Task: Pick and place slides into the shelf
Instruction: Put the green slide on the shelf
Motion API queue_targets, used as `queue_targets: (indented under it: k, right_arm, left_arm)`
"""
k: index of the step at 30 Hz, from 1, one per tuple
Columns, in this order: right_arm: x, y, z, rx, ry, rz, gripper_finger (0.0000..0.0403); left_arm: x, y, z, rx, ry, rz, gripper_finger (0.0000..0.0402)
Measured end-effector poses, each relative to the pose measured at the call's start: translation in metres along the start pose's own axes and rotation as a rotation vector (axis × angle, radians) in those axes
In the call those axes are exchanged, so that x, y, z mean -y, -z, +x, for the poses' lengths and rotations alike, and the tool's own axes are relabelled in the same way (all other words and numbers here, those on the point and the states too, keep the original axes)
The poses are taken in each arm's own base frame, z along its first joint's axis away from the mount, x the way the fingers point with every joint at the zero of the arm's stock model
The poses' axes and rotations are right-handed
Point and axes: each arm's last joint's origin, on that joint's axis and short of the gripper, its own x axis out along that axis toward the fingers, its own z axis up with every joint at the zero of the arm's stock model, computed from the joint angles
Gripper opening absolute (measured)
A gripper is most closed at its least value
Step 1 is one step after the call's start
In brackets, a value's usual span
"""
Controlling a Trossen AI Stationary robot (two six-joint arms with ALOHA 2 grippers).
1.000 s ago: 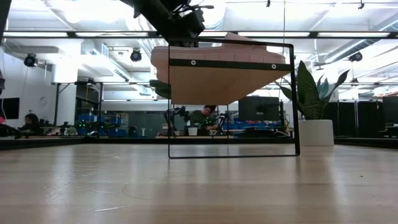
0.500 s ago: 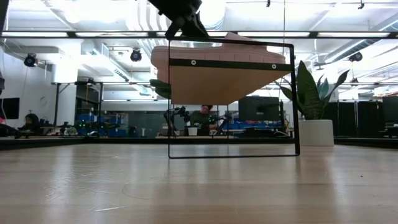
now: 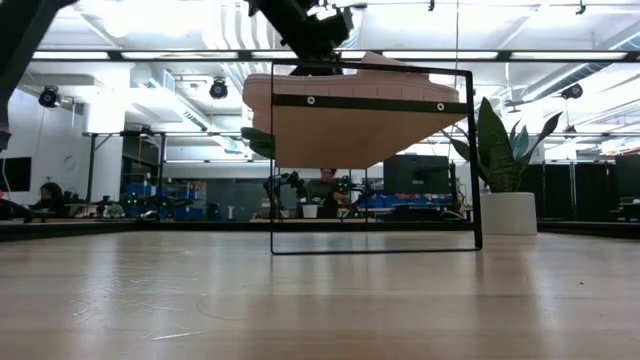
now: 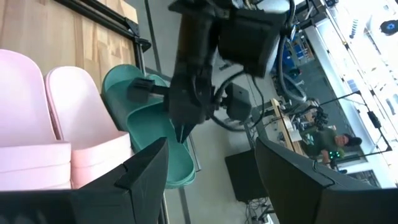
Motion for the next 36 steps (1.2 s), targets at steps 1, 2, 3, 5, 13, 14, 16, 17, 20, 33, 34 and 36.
queue_targets:
  k: [1,2,3,5,13,14,16,17,20,33,34,36]
  right_arm:
    - [0.0,0.0,0.0,-0.001,0.0,0.001,0.0231]
    - [0.0,0.0,0.0,-0.002,0.0,-0.001,0.0231]
    - [0.0,0.001,0.0,-0.004,-0.001,-0.003,0.0231]
    - [0.0,0.002,0.0,-0.01,-0.002,-0.009,0.0231]
    - [-0.001,0.004,0.0,-0.024,-0.004,0.002,0.0231]
    - [-0.001,0.004,0.0,-0.024,-0.004,0.002,0.0231]
    - [-0.001,0.004,0.0,-0.024,-0.004,0.002,0.0231]
    - [-0.001,0.004,0.0,-0.024,-0.004,0.002,0.0231]
    - [-0.001,0.004,0.0,-0.024,-0.004,0.002,0.0231]
    - [-0.001,0.004,0.0,-0.024,-0.004,0.002,0.0231]
    - [-0.001,0.004,0.0,-0.024,-0.004,0.002,0.0231]
    - [-0.001,0.004,0.0,-0.024,-0.004,0.002,0.0231]
  left_arm:
    - [-0.001,0.003,0.005,-0.015,0.013,-0.004,0.0]
    - [-0.002,0.005,0.008,-0.028,0.023,-0.006,0.0]
    - [-0.002,0.007,0.013,-0.042,0.036,-0.009,0.0]
    - [0.0,0.01,0.023,-0.063,0.056,-0.013,0.0]
    - [0.007,0.014,0.043,-0.043,0.114,-0.013,0.0]
    - [0.008,0.014,0.043,-0.033,0.122,-0.01,0.0]
    - [0.008,0.014,0.043,-0.009,0.137,0.002,0.0]
    - [0.009,0.014,0.044,-0.001,0.143,0.008,0.0]
    - [0.009,0.015,0.044,0.018,0.157,0.004,0.0]
    - [0.01,0.017,0.045,0.065,0.204,0.017,0.0]
    - [0.009,0.015,0.042,0.069,0.199,0.017,0.0]
    - [0.007,0.012,0.036,0.077,0.187,0.002,0.0]
